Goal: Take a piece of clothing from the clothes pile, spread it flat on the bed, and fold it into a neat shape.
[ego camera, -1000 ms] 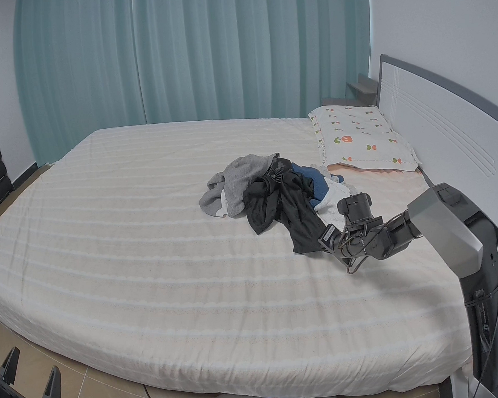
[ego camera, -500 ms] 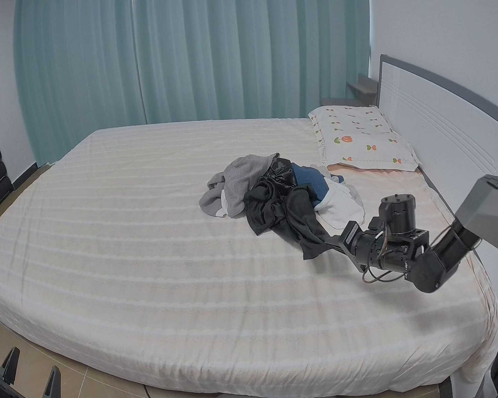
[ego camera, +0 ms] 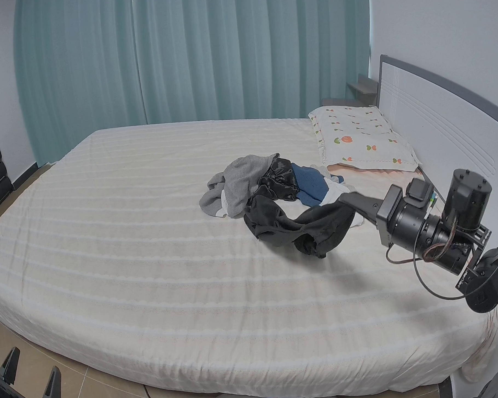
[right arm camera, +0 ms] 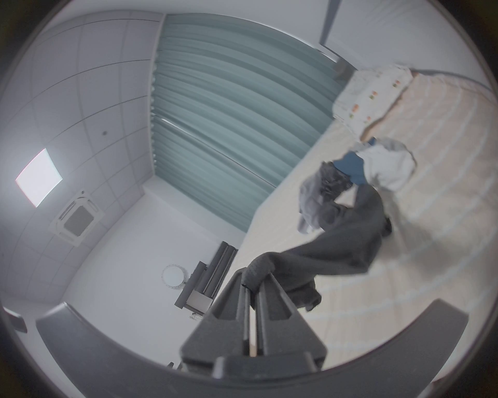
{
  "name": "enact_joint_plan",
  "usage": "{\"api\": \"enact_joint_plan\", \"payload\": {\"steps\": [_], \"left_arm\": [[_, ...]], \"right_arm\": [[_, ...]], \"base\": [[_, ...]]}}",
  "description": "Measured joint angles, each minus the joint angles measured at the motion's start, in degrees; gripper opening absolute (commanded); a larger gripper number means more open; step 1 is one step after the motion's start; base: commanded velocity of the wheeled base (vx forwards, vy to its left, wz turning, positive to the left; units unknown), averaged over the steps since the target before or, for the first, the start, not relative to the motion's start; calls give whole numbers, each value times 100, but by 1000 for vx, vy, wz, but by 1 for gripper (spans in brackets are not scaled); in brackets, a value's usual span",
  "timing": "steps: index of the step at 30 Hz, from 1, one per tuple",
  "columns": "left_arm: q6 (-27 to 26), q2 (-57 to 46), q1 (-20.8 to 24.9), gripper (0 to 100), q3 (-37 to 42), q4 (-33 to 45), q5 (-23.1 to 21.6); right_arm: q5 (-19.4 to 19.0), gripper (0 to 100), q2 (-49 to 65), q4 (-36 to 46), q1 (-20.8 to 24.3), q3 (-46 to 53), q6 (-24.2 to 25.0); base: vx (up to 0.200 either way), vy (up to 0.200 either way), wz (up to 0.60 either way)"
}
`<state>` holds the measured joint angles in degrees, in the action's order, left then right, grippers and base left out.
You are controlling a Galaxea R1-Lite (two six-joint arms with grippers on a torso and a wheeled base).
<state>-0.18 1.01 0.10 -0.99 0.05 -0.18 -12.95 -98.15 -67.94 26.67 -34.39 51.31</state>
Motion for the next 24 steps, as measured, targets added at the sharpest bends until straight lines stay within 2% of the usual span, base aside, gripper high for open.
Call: {"api": "enact_joint_plan", "payload": {"steps": [3, 6, 12, 17, 24], "left_arm": [[-165, 0, 0, 100, 0, -29, -154], [-99, 6, 9, 100, -88, -84, -257], [174, 469, 54, 100, -986, -163, -455], [84, 1510, 127, 100, -1502, -341, -762], [26, 3361, 391, 100, -1792, -831, -1054]], "right_arm": [[-7, 0, 149, 59, 44, -138, -174], [-7, 0, 236, 83, 66, -216, -243], [11, 0, 322, 258, 85, -455, -451], [39, 0, 369, 513, 89, -885, -561], [96, 0, 391, 931, 119, -1743, -670]], "base": [[0, 0, 0], [0, 0, 0], [0, 0, 0], [0, 0, 0], [0, 0, 0]]}}
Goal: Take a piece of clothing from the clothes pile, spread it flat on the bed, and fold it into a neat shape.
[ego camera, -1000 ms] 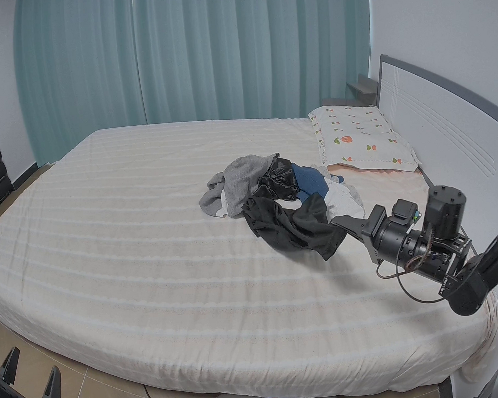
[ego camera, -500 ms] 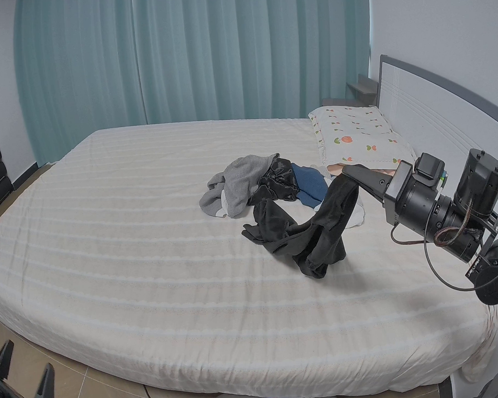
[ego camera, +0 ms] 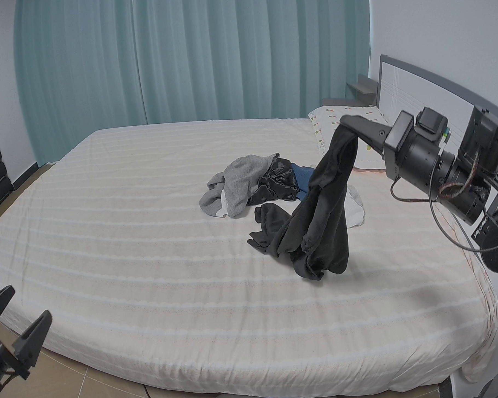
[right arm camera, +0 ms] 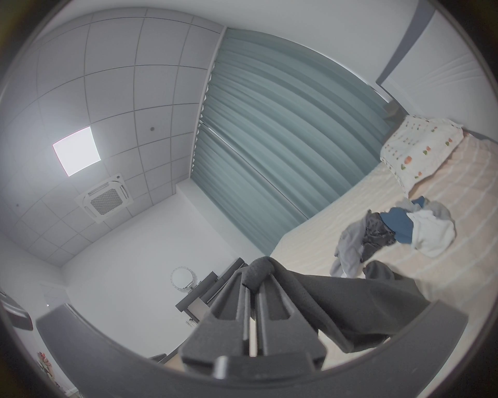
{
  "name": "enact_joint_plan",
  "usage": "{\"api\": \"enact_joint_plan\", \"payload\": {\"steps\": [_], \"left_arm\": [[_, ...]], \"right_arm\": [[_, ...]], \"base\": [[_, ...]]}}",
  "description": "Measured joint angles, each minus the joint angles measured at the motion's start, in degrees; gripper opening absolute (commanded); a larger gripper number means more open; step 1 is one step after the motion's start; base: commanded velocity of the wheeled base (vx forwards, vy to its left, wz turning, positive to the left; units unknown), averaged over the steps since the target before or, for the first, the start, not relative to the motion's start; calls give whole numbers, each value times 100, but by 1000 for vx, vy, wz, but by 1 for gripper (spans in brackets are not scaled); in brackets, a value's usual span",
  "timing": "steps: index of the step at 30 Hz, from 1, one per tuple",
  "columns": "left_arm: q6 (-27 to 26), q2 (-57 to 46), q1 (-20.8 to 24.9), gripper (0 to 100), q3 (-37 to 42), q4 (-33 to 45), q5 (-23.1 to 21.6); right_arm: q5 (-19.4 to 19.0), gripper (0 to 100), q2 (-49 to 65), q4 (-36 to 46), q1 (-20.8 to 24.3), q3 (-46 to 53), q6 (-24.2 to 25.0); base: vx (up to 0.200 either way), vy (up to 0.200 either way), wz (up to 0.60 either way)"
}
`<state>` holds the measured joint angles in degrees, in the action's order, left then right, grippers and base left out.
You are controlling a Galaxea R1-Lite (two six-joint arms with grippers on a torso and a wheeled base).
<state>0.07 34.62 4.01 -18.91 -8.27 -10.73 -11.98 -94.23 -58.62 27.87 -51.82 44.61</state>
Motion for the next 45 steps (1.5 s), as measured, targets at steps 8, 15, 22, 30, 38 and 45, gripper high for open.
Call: {"api": "enact_joint_plan", "payload": {"steps": [8, 15, 22, 30, 38, 45], "left_arm": [[299, 2243, 506, 100, -182, -1203, -16], [835, 4228, 1156, 100, -430, -2515, 367], [1530, 6256, 1988, 100, -1019, -3487, 756], [2275, 8269, 2843, 100, -2302, -4148, 1063], [2567, 9404, 3085, 100, -3511, -4242, 1159], [2727, 9996, 3094, 100, -4490, -3950, 1174]], "right_arm": [[195, 0, -124, 369, 84, -906, -66], [362, 0, -293, 534, 138, -1360, -93], [512, 0, -436, 646, 176, -1640, -111], [649, 0, -546, 730, 187, -1849, -115], [730, 0, -555, 752, 204, -1924, -117], [811, 0, -529, 756, 201, -1931, -117]], "base": [[0, 0, 0], [0, 0, 0], [0, 0, 0], [0, 0, 0], [0, 0, 0], [0, 0, 0]]}}
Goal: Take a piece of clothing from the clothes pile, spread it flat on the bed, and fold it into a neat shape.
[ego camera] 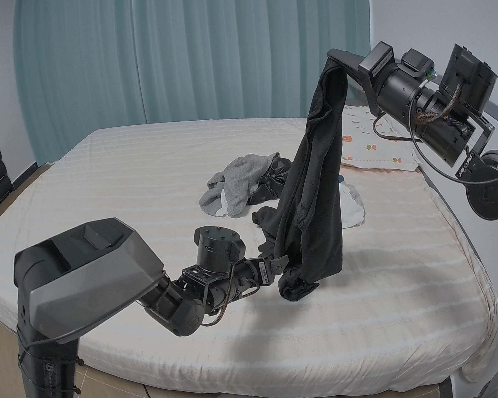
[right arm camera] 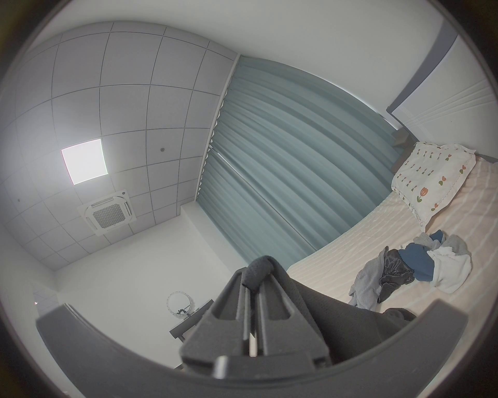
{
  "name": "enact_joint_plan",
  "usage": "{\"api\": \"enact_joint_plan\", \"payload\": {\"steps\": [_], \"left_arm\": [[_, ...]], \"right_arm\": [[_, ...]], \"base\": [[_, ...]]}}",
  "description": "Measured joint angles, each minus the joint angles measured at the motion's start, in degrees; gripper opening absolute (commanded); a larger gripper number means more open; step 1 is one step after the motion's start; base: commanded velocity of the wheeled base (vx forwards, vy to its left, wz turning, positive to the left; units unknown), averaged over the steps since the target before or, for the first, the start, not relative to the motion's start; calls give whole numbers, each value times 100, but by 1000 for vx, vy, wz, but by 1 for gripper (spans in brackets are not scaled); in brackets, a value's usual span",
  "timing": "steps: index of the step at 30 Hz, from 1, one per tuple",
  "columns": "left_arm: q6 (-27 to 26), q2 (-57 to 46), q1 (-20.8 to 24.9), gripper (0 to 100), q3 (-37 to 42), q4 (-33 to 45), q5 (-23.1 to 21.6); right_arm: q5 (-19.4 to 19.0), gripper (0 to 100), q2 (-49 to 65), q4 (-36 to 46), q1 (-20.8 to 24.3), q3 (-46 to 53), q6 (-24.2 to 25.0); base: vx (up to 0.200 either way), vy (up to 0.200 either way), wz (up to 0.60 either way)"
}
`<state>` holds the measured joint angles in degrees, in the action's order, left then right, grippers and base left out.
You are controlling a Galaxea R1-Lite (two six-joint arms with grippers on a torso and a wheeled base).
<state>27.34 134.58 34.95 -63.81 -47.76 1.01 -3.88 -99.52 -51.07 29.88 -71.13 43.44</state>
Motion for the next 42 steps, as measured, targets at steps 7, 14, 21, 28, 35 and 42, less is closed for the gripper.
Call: {"api": "enact_joint_plan", "payload": {"steps": [7, 14, 21, 28, 35, 42], "left_arm": [[35, 558, -22, 100, -923, 327, 11], [115, 1156, -76, 0, -1980, 881, 98], [596, 1588, -190, 0, -2743, 1284, 266], [794, 1390, -358, 0, -2170, 1353, 271], [936, 166, -590, 0, -953, 1459, 35], [1289, -1417, -857, 0, -452, 2349, -74]], "right_arm": [[11, 0, 51, 0, -1, 2, 5], [9, 0, 156, 0, -6, 41, 20], [-26, 0, 195, -13, -100, 162, 41], [-69, 0, 160, -26, -293, 347, 112], [-219, 0, -37, -30, -474, 647, 202], [-200, 0, -708, -79, -540, 774, 262]], "base": [[0, 0, 0], [0, 0, 0], [0, 0, 0], [0, 0, 0], [0, 0, 0], [0, 0, 0]]}}
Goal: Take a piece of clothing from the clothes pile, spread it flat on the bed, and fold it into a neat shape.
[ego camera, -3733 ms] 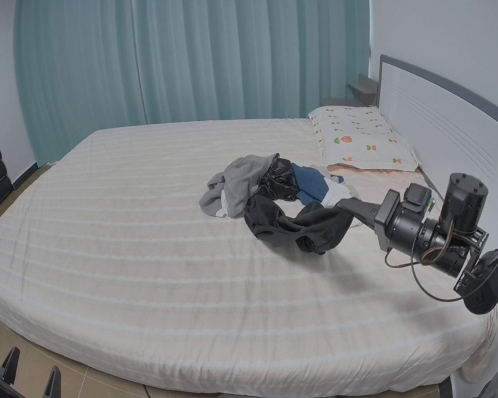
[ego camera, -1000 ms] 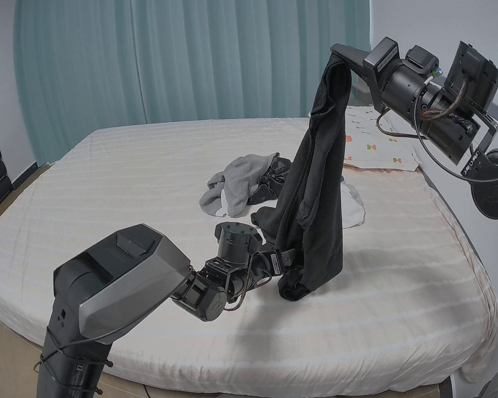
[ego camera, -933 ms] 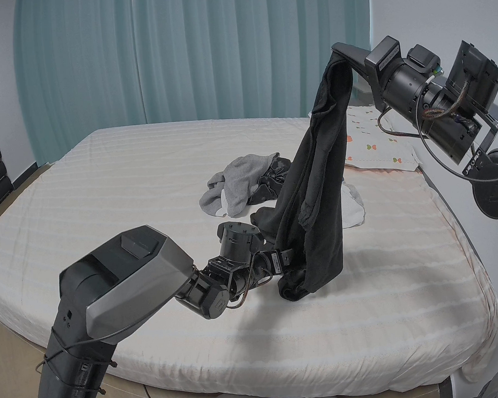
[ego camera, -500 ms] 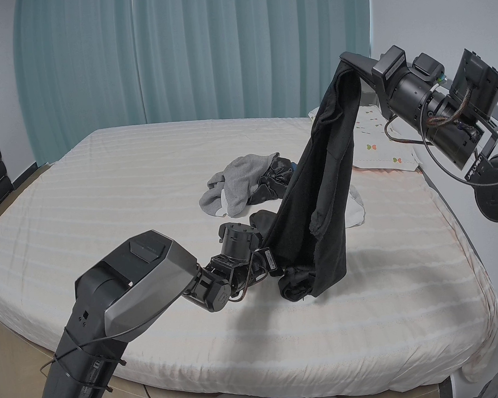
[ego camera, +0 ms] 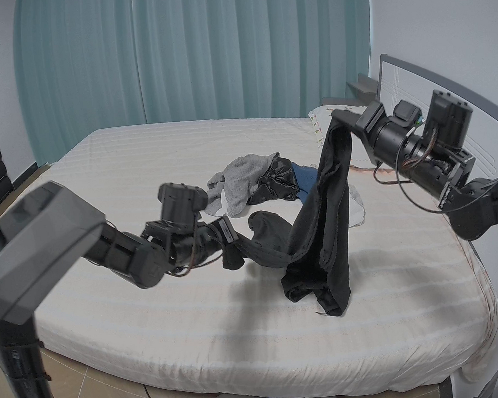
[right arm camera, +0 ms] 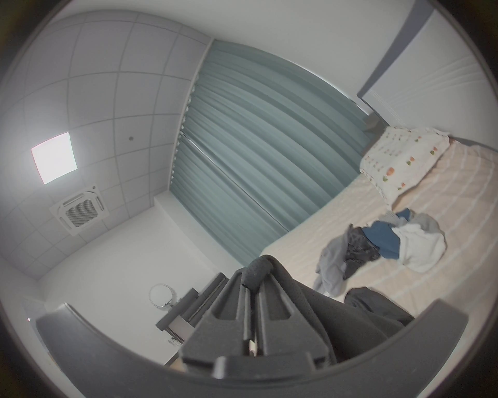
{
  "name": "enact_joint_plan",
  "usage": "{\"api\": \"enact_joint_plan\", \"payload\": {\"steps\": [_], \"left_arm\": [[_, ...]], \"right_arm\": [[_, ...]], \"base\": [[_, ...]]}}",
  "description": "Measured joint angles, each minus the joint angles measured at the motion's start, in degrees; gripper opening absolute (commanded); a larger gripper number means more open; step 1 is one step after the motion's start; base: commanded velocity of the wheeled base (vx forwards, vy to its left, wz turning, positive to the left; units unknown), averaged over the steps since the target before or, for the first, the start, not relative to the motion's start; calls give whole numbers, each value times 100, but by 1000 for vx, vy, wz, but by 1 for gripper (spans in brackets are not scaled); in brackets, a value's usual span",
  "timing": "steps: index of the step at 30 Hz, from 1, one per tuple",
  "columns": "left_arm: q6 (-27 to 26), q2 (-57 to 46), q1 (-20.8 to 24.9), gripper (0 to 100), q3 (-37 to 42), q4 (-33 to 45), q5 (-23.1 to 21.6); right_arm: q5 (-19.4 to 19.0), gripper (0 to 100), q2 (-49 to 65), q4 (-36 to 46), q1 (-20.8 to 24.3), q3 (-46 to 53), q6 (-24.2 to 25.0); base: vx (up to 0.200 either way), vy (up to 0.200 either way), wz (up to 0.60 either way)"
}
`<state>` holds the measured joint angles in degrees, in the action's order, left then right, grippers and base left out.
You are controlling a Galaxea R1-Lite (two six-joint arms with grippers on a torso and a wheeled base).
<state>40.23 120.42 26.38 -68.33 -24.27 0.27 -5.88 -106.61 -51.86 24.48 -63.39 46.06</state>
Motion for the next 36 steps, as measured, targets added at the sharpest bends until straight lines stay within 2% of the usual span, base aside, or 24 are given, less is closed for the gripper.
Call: {"api": "enact_joint_plan", "payload": {"steps": [3, 6, 11, 15, 20, 26, 31, 36], "left_arm": [[230, -595, -105, 0, -16, 791, -11], [452, -1137, -240, 0, -107, 1245, -38], [597, -1744, -447, 0, -176, 1402, -67], [651, -2020, -561, 0, -30, 1401, -130], [706, -2188, -599, 0, 461, 1101, -313], [887, -2215, -393, 0, 1458, 107, -451], [1174, -2131, -244, 0, 2115, -796, -519], [1279, -2055, -191, 0, 2644, -1174, -592]], "right_arm": [[185, 0, -364, -74, -9, -116, 11], [388, 0, -651, -121, -21, -413, 20], [530, 0, -681, -171, -84, -920, 28], [544, 0, -356, -197, -100, -898, 34], [484, 0, -78, -263, -67, -94, 66], [282, 0, -20, -404, -10, 909, 291], [207, 0, -89, -461, 2, 1375, 720], [180, 0, -199, -474, 0, 1631, 883]], "base": [[0, 0, 0], [0, 0, 0], [0, 0, 0], [0, 0, 0], [0, 0, 0], [0, 0, 0], [0, 0, 0], [0, 0, 0]]}}
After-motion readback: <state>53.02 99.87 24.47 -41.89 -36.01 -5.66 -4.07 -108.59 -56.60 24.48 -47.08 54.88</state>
